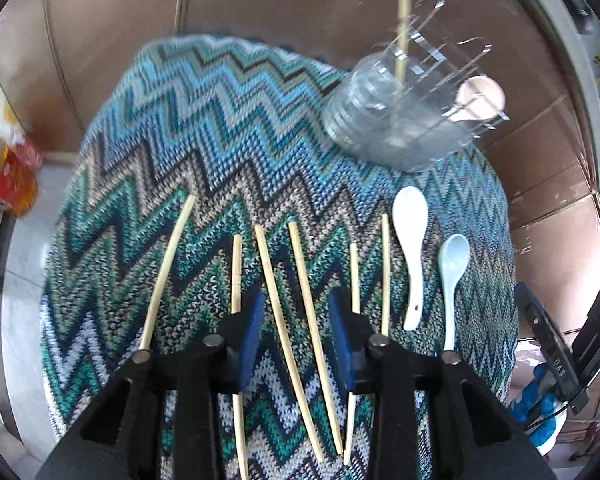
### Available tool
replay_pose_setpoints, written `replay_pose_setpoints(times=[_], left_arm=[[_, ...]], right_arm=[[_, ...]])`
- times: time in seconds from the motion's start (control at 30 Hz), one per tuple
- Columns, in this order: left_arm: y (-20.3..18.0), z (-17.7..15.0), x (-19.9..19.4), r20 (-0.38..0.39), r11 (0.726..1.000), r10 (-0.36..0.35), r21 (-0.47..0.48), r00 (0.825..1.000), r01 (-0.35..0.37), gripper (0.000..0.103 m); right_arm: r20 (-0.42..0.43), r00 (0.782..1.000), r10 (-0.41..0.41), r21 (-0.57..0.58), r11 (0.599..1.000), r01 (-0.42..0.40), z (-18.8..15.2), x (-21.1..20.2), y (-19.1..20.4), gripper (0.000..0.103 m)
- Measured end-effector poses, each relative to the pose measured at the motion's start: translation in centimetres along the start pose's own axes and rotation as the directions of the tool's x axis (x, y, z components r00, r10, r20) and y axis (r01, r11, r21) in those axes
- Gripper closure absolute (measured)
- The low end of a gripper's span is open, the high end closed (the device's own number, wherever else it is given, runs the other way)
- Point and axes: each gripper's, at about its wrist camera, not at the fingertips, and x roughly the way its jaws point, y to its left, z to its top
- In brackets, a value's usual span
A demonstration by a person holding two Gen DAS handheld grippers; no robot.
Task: Organize utensils
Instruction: 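Grasp another chopstick with the left tool while the right tool grasps the light blue spoon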
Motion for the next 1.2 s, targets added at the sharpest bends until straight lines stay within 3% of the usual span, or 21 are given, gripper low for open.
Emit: replay_pose_setpoints(times=[0.47, 0.8, 1.0, 1.2], left_arm=[[1.0, 1.9, 3.4, -0.081, 0.999, 0.048, -0.013, 0.996, -0.049, 0.090], [0.9, 3.5, 4.6, -0.132, 0.999, 0.040, -0.006, 0.990, -0.041, 0.091], [0.8, 4.2, 5.1, -0.150, 0.999, 0.034, 0.002, 0.988, -0.034, 0.093], [0.4, 4.9, 5.5, -0.148, 0.999, 0.046, 0.018, 0.988, -0.044, 0.093]], right_arm=[[-0.133, 0.985, 0.108, 0.027, 0.994, -0.105, 1.2, 5.3, -1.5, 0.075], [-0.224, 0.944, 0.242, 0.077, 0.970, -0.231, 3.3, 8.4, -2.8, 0.076], [-0.260, 0.930, 0.260, 0.069, 0.965, -0.251, 4.3, 9.9, -3.3, 0.077], [-0.312, 0.908, 0.281, 0.032, 0.958, -0.286, 4.8, 11.1, -2.3, 0.084]])
